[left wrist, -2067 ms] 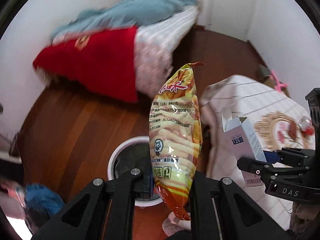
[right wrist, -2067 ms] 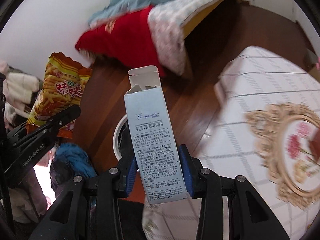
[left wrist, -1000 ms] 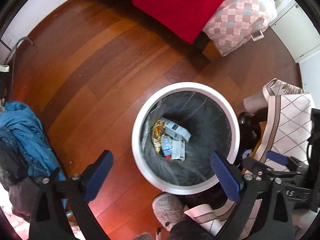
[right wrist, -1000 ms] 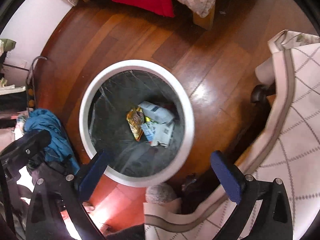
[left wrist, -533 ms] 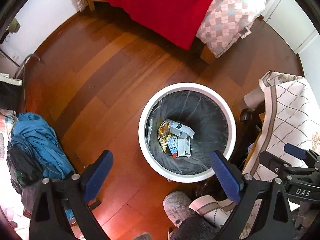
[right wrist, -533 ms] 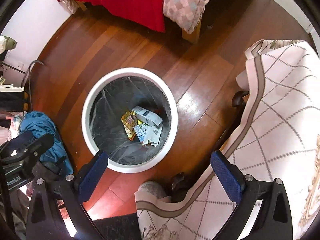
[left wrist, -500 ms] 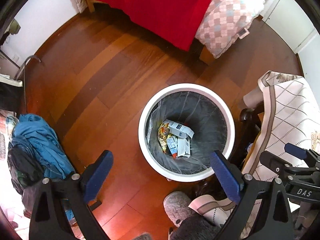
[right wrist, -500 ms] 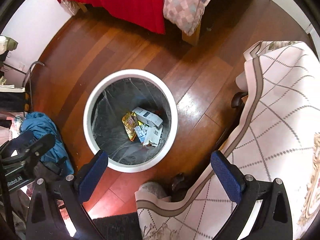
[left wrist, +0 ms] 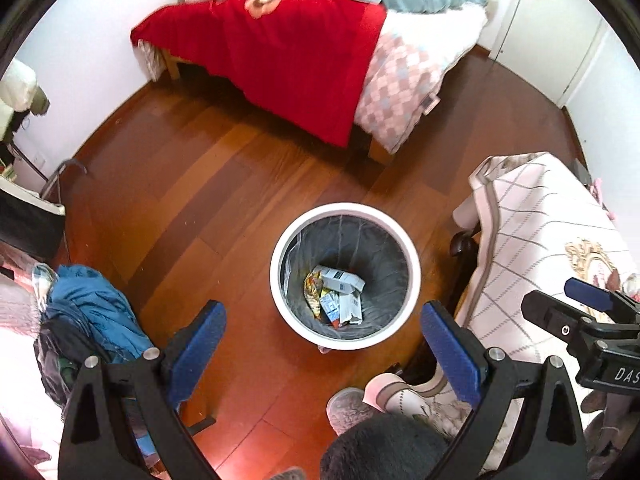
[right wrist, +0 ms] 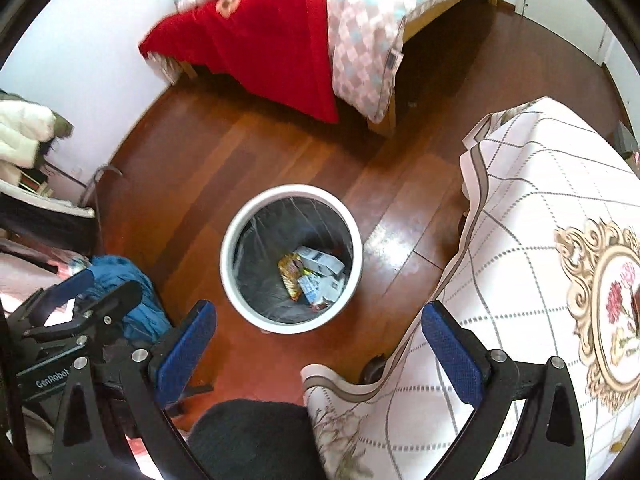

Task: Collect trash
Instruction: 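Move both open tools back over the table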

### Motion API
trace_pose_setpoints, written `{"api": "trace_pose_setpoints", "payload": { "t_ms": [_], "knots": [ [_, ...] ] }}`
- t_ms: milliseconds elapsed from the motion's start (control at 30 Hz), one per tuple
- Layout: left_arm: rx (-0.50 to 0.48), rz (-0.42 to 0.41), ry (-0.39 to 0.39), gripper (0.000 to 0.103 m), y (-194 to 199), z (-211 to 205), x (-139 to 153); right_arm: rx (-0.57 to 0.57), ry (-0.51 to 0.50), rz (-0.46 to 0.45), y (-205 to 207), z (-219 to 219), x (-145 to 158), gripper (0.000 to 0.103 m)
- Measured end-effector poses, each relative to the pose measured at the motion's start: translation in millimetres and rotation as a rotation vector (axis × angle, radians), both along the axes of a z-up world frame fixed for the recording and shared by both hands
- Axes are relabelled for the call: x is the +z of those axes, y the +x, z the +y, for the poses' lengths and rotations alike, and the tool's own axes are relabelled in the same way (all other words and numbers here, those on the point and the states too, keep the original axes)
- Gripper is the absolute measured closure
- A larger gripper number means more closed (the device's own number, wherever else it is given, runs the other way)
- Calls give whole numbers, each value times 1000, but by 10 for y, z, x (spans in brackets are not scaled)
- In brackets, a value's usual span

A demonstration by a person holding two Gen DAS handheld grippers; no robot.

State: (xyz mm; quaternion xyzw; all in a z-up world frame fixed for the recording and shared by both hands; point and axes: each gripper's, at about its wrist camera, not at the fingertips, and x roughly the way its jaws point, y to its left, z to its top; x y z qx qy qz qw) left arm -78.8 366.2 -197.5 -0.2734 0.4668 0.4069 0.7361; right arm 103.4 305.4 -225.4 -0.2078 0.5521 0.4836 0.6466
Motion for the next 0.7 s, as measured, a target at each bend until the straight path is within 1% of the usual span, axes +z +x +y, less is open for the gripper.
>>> {"api": "trace_pose_setpoints", "payload": {
  "t_ms": [133,267,333,467,567,600,633,667,700],
  "knots": [
    [-26,-23,71,4,50,-240,313,-33,95,12,7,-329,336,0],
    [-78,-65,103,4,208,-479,533,-100,208,44,81,-809,693,0],
    [-116,-88,119,4,354,-633,612,-149,247,41,148,-1092,839,0],
    [-196,-114,151,4,697,-965,663,-289,283,12,350,-1760,1019,0],
    [-280,-73,148,4,1117,-1264,543,-413,275,5,622,-2295,1011,0],
    [-299,-62,152,4,1251,-1354,491,-452,268,10,716,-2469,979,5],
    [-319,-43,157,4,1423,-1469,416,-488,255,17,825,-2632,933,15],
    [-336,-27,160,4,1567,-1574,347,-524,233,18,941,-2815,871,21],
    [-355,-14,158,4,1711,-1686,271,-559,211,11,1059,-3002,808,30]
  ]
}}
